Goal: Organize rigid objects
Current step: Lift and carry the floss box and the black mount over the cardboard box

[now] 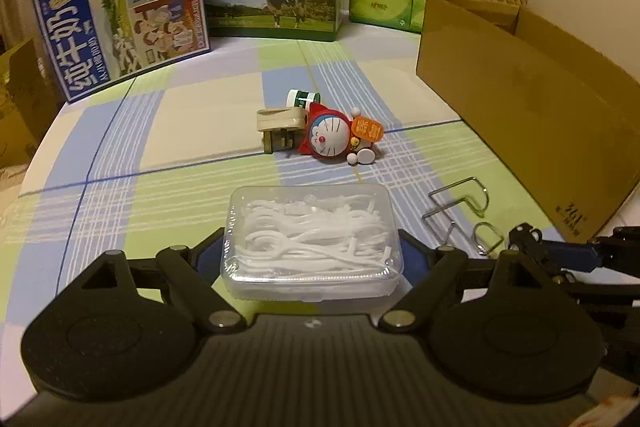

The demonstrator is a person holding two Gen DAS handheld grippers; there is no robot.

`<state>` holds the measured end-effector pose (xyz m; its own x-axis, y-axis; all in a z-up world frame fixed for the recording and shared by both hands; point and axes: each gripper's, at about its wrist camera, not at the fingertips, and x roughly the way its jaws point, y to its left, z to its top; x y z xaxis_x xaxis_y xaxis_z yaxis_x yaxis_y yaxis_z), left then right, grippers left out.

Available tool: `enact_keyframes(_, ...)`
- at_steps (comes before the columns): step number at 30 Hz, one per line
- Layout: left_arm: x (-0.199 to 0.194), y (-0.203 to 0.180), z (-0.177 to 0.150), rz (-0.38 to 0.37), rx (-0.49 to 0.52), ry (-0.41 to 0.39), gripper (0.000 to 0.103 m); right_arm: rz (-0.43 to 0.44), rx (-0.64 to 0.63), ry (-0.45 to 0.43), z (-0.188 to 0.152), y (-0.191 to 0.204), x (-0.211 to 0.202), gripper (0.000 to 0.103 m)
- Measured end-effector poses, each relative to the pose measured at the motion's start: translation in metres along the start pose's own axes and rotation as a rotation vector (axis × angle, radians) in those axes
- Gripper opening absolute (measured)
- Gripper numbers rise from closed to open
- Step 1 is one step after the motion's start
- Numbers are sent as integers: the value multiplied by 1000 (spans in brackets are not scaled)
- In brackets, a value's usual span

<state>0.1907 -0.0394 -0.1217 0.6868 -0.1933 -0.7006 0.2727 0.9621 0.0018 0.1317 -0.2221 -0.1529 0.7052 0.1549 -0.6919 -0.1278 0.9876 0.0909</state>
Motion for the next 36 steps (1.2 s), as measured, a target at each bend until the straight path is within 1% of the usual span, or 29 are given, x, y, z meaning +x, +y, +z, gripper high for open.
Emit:
enact_keyframes(4,-16,-4,-3,-9,-40,18,83,1,6,-26,7,-1,-16,27)
enact_keyframes(10,-47,-10,0,-13,-95,20,83,19,43,-58,18,-7,-45,27)
enact_keyframes(18,-82,-24,4,-6,-66,5,83,37,34,-89,29,-3,-77,27)
enact_keyframes(26,-102,-31,2,-3,-58,-6,83,41,60,-111,26,-5,-100,27)
enact_keyframes(31,-112,-35,-2,-15,-64,-8,83,40,73,-105,22,-8,-107,27)
enact_keyframes(36,-120,-44,0,-26,-52,-19,83,29,77,-127,24,-13,-118,27)
